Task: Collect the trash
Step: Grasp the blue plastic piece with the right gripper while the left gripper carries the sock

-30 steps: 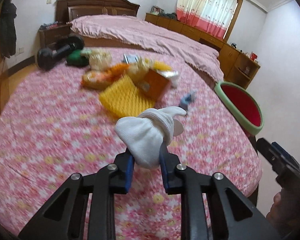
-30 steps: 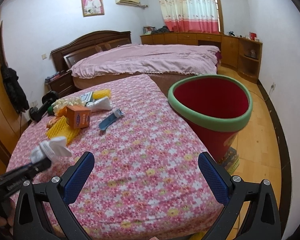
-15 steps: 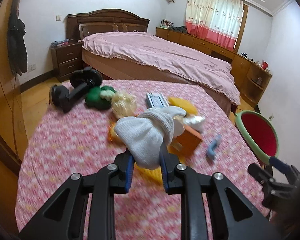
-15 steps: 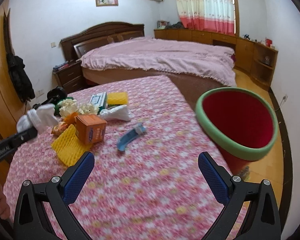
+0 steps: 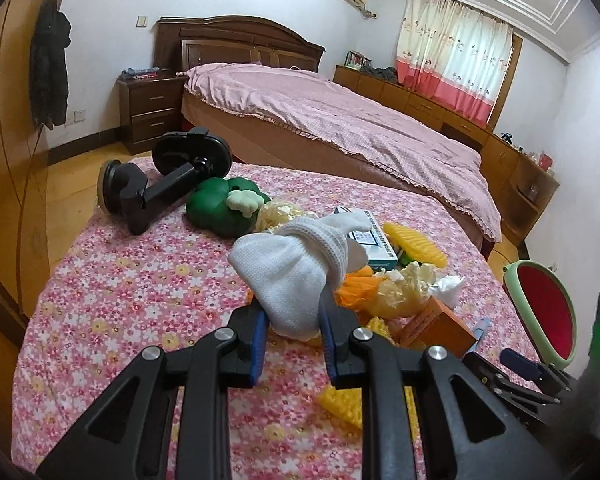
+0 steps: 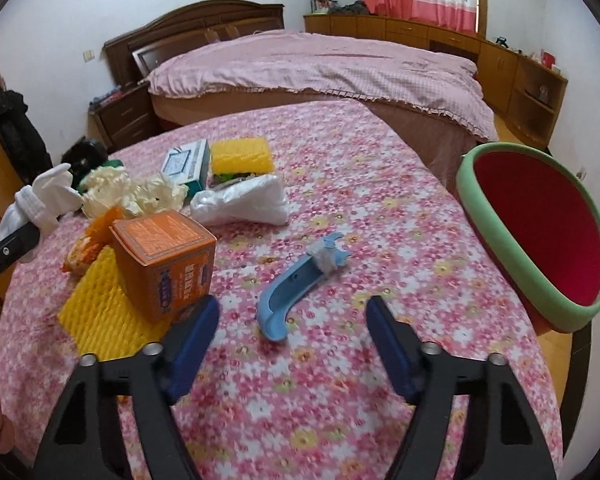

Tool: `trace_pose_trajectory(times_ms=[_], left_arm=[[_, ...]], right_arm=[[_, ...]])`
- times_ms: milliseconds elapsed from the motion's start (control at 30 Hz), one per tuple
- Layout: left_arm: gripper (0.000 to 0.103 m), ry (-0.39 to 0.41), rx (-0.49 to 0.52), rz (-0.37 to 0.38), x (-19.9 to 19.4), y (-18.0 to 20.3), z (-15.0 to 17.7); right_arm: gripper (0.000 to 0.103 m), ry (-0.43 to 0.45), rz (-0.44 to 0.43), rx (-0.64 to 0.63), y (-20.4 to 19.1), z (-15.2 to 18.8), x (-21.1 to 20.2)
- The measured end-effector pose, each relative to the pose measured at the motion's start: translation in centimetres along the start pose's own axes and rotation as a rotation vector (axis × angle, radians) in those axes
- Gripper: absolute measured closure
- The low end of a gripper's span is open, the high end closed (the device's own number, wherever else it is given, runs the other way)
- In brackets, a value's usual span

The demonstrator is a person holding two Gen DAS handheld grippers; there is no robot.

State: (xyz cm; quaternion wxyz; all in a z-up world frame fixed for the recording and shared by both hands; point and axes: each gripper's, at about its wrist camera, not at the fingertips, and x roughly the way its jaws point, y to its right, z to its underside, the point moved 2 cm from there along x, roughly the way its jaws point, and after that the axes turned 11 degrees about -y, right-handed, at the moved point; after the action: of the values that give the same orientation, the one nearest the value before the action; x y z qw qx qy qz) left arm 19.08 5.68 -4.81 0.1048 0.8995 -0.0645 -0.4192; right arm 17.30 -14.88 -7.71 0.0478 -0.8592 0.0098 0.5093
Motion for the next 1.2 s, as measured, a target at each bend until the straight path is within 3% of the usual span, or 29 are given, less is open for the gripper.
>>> trace_pose_trajectory(times_ms=[67, 500, 767, 1000, 1200], left_arm=[[0.08, 0.004, 0.001, 0.006, 0.2, -0.1, -0.1], [0.08, 0.01, 0.022, 0.048, 0.2, 0.9, 0.1], [0.08, 0.032, 0.035, 0.051, -2.0, 2.3, 0.8], [0.08, 0.05, 0.06, 0.065, -3.9, 4.5, 1.2], [0.08, 0.012, 0.081, 0.108, -4.1, 6.9, 1.5]], right_arm=[[0.048, -0.015, -0.006, 0.003, -0.1, -0.1, 0.5], [0.086, -0.035, -0.044, 0.068, 1.5, 0.0, 1.2], [0.087, -0.032, -0.067, 0.043, 1.7, 0.9, -0.4], [0.087, 0.038, -0.048, 0.035, 2.9, 1.8, -4.1], [0.087, 0.086, -0.035, 0.046, 4.8, 2.0, -7.1]])
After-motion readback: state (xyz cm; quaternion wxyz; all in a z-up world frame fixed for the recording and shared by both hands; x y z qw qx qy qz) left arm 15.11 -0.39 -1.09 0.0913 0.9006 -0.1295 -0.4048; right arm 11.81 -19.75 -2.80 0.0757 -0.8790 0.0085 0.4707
